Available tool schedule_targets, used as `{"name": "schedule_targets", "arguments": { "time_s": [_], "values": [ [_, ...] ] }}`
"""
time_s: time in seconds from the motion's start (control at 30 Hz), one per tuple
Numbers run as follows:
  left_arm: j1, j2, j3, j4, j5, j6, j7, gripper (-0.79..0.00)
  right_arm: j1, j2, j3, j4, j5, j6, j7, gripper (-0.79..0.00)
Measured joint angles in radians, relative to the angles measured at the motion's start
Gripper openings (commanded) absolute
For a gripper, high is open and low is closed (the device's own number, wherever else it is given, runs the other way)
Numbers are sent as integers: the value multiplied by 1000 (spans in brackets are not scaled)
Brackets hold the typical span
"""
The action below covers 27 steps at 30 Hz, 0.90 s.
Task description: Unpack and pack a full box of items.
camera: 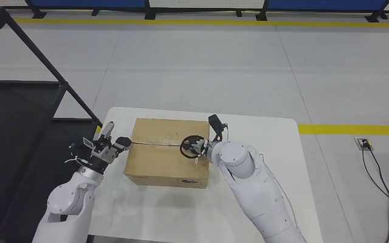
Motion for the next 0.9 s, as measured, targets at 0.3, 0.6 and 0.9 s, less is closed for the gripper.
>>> {"name": "schedule_targets", "arguments": {
  "time_s": [0.3,0.6,0.9],
  "values": [
    [-15,0,12,3,10,9,3,0,-51,24,68,-58,1,-1,11,-785],
    [-24,1,18,11,14,12,1,0,-127,50,120,-159,-22,6,23,-785],
    [-32,2,26,12,21,13,1,0,-200,72,185,-227,2,-6,21,-785]
  ]
}}
